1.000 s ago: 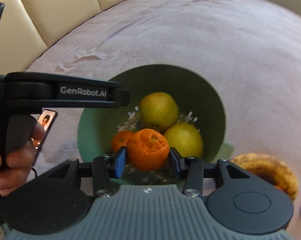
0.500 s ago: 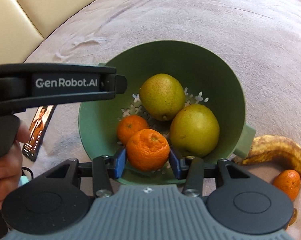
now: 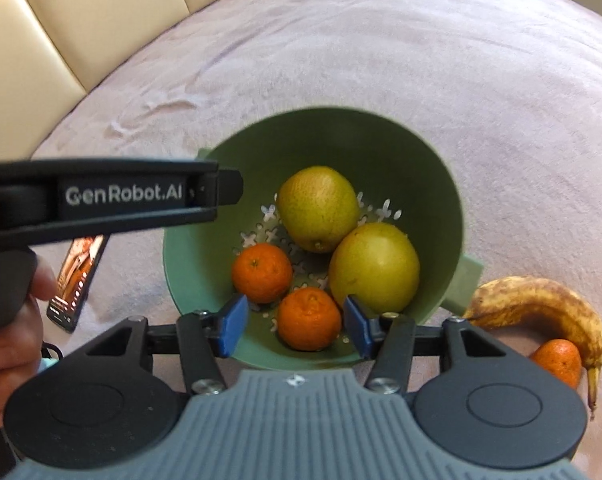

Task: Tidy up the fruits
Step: 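Lower and open the left tool to drop the pear while the right tool releases the tangerine, then move both open tools back toward the fruit beside the banana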

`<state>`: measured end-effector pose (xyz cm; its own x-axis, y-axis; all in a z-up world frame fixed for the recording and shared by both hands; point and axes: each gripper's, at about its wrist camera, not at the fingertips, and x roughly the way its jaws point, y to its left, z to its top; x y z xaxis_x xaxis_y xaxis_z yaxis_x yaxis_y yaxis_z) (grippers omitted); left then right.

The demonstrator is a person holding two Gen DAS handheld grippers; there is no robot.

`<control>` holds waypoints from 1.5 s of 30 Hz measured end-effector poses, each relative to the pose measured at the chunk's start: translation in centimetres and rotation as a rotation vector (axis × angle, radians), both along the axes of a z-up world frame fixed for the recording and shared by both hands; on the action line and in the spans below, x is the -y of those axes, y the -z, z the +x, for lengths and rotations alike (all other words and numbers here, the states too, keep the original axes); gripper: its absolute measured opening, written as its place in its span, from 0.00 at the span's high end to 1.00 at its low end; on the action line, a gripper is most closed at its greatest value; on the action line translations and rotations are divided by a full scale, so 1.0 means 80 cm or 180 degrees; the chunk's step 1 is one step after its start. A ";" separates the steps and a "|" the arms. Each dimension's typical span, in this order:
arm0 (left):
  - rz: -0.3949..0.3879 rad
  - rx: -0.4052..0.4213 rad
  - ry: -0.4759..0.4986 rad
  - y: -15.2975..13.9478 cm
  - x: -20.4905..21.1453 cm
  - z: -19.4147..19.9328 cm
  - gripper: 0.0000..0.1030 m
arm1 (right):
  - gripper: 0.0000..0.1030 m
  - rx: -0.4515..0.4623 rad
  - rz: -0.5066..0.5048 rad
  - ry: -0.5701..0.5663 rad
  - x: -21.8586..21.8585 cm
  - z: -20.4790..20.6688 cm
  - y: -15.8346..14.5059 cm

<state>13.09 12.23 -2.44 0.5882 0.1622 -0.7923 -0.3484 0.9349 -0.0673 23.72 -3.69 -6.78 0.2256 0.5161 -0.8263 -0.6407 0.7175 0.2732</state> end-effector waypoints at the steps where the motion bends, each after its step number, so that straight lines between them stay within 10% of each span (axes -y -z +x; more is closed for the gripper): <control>1: 0.0003 0.0022 0.0011 -0.003 0.002 -0.002 0.22 | 0.50 0.0036 0.0027 0.0022 0.004 -0.001 -0.004; 19: -0.0114 0.0482 0.0572 -0.048 0.080 -0.038 0.22 | 0.43 0.0858 0.0014 0.0807 0.134 -0.048 -0.063; 45: -0.0222 0.0266 0.1581 0.034 0.200 -0.055 0.27 | 0.42 0.0960 -0.0627 0.1352 0.268 -0.087 0.005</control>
<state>8.71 -3.80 -5.15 0.6429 -0.2048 -0.7381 0.1463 0.9787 -0.1442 16.73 -25.09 -7.21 0.6217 0.1706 -0.7645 -0.3131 0.9487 -0.0429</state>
